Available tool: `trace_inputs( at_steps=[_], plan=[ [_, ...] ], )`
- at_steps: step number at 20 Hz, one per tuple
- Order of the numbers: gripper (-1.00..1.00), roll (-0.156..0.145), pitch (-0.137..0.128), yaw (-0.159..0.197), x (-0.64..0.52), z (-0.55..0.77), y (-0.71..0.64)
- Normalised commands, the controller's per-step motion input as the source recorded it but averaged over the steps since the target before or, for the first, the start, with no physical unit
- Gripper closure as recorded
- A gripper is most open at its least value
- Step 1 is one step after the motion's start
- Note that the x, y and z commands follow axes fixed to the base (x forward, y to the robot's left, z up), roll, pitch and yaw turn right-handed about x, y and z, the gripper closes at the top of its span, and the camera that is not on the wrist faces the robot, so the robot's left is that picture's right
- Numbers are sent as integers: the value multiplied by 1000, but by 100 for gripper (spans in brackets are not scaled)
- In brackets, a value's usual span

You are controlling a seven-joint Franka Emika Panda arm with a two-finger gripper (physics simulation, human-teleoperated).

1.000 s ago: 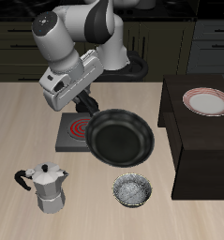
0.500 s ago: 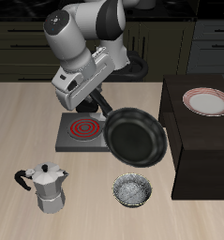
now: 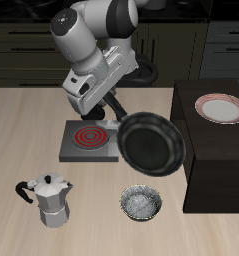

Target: Place the frypan on the top layer of the shelf and place the moka pot on the stove

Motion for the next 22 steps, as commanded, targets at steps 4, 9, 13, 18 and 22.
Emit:
trace_inputs(
  at_steps=[4,9,13,18,22],
  plan=[
    [100,44,-9,21,-100,40,330],
    [100,32,-32,38,-116,1,325],
    [100,27,-34,24,-184,179,172],
    [100,7,-57,40,-152,260,73],
    [100,13,-44,64,-9,214,100]
  ],
)
